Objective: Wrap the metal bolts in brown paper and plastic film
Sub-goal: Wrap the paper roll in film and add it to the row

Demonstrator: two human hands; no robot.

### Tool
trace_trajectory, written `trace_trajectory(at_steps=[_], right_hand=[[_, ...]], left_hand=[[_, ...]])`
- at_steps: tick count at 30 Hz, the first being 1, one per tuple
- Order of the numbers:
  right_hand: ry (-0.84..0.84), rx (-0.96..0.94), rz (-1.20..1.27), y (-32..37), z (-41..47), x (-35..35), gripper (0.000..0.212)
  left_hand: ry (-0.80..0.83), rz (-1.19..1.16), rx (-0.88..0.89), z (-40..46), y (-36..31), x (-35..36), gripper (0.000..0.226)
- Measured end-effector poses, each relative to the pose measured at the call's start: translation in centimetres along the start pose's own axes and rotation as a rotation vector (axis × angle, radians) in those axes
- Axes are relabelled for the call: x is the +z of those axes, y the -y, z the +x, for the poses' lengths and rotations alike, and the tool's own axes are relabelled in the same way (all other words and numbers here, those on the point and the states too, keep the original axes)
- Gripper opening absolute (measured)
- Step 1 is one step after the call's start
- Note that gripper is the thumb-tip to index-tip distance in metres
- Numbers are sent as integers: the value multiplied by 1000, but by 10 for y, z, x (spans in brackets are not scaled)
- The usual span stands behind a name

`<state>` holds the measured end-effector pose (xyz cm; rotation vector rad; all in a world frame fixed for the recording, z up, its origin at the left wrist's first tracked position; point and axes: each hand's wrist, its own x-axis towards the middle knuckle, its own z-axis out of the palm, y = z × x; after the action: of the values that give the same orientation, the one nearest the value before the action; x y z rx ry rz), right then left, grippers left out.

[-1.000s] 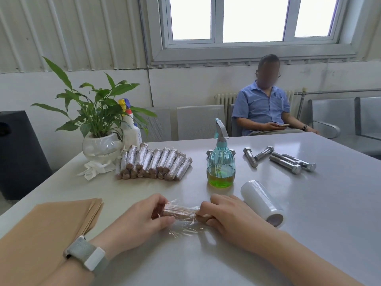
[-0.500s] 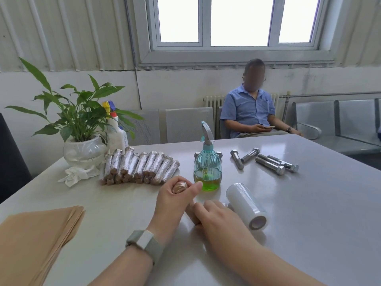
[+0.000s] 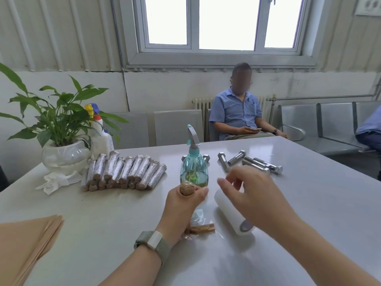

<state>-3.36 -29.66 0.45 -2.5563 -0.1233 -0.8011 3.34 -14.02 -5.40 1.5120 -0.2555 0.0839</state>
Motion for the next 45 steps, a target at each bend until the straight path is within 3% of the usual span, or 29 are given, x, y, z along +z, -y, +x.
trace_trajectory(at_steps=[4, 8, 12, 14, 17, 21, 27, 31, 35, 39, 41, 42, 44, 45], right_hand=[[528, 323, -317, -23, 20, 12, 80], [685, 462, -121, -25, 22, 29, 75], [652, 698, 367, -27, 30, 20, 50], [669, 742, 583, -25, 34, 13, 45], [686, 717, 722, -19, 41, 13, 47], [687, 725, 759, -10, 49, 16, 49], [695, 763, 746, -9, 58, 13, 59], [669, 721, 670, -11, 60, 11, 54], [655, 682, 637, -6, 59, 11, 54], [700, 595, 650, 11, 61, 18, 60], [705, 566, 639, 22, 62, 22, 57], [708, 547, 619, 27, 63, 25, 57], [720, 504, 553, 35, 64, 28, 54], [730, 485, 525, 39, 65, 28, 52]], left_hand=[[1, 34, -46, -1, 8, -1, 16], [49, 123, -42, -1, 13, -3, 16], [93, 45, -65, -3, 8, -5, 13], [124, -11, -83, -5, 7, -6, 31], [181, -45, -49, -5, 8, -6, 57], [297, -131, -82, -5, 8, -8, 51], [321, 31, 14, -7, 5, -7, 30], [317, 146, 49, -7, 5, -7, 33], [390, 88, -12, -15, -12, -30, 52], [415, 124, 0, -14, -16, -57, 24], [424, 83, -57, -20, -17, -72, 29], [441, 24, -97, -28, -20, -79, 18], [476, -7, -198, -36, -23, -91, 33], [507, 47, -160, -39, -20, -98, 40]])
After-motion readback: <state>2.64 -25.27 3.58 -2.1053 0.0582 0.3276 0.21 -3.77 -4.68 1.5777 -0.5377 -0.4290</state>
